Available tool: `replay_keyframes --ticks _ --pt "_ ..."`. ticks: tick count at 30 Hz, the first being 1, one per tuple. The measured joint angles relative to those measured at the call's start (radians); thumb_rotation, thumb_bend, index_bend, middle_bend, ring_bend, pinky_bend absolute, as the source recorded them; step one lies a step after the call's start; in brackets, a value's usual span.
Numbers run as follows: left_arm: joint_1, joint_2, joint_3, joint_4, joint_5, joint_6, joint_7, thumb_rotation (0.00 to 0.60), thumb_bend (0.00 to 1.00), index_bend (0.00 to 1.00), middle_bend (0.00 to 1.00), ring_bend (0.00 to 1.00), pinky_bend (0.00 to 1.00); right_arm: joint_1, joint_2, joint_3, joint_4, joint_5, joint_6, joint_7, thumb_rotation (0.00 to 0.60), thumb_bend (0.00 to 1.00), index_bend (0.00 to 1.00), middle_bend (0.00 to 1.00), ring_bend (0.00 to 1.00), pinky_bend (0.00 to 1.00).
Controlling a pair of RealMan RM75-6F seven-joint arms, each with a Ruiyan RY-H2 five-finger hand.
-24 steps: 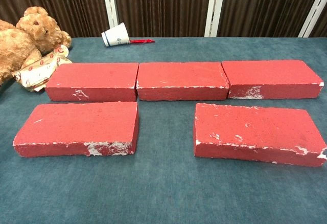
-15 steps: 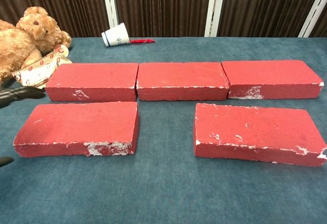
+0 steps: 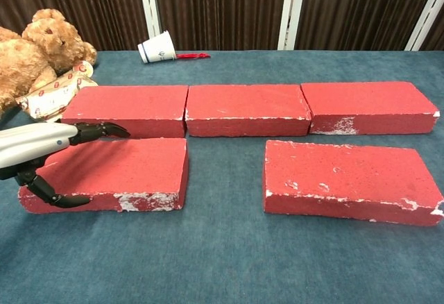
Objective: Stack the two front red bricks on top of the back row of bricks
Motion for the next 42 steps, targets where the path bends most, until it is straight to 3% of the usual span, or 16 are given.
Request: replay_keyframes --ticks 22,25,26,33,36,39,42 --pt "-0.064 0.010 -0.005 0.010 -0.099 -0.105 -0.040 0.600 0.24 0.00 0.00 0.00 0.03 0.006 -0.008 0.002 -0.005 0.012 -0.016 -0.021 0.600 0.11 0.00 0.00 0.00 0.00" --pt "-0.072 0.014 -0.003 0.010 -0.109 -0.125 -0.046 0.600 0.24 0.00 0.00 0.02 0.18 0.007 -0.008 0.002 -0.006 0.014 -0.018 -0.023 0.600 0.11 0.00 0.00 0.00 0.00" --pt "-0.077 0.018 -0.002 0.007 -0.114 -0.139 -0.052 0.600 0.24 0.00 0.01 0.06 0.28 0.007 -0.008 0.002 -0.006 0.014 -0.019 -0.024 0.600 0.11 0.00 0.00 0.00 0.00" --pt "-0.096 0.036 0.001 -0.009 -0.117 -0.160 -0.091 0.600 0.28 0.00 0.29 0.46 0.86 0.007 -0.009 0.001 -0.008 0.014 -0.018 -0.026 0.600 0.11 0.00 0.00 0.00 0.00" --pt "-0.094 0.038 0.003 -0.012 -0.096 -0.127 -0.101 0.600 0.31 0.00 0.40 0.59 0.98 0.006 -0.008 0.000 -0.009 0.011 -0.016 -0.024 0.600 0.11 0.00 0.00 0.00 0.00" --pt "-0.091 0.041 0.010 -0.016 -0.070 -0.098 -0.119 0.600 0.36 0.02 0.49 0.66 1.00 0.006 -0.007 -0.001 -0.008 0.008 -0.015 -0.022 0.600 0.11 0.00 0.00 0.00 0.00" --pt "-0.092 0.050 0.015 -0.027 -0.055 -0.087 -0.129 0.600 0.37 0.03 0.51 0.68 1.00 0.004 -0.006 -0.002 -0.008 0.006 -0.011 -0.019 0.600 0.11 0.00 0.00 0.00 0.00"
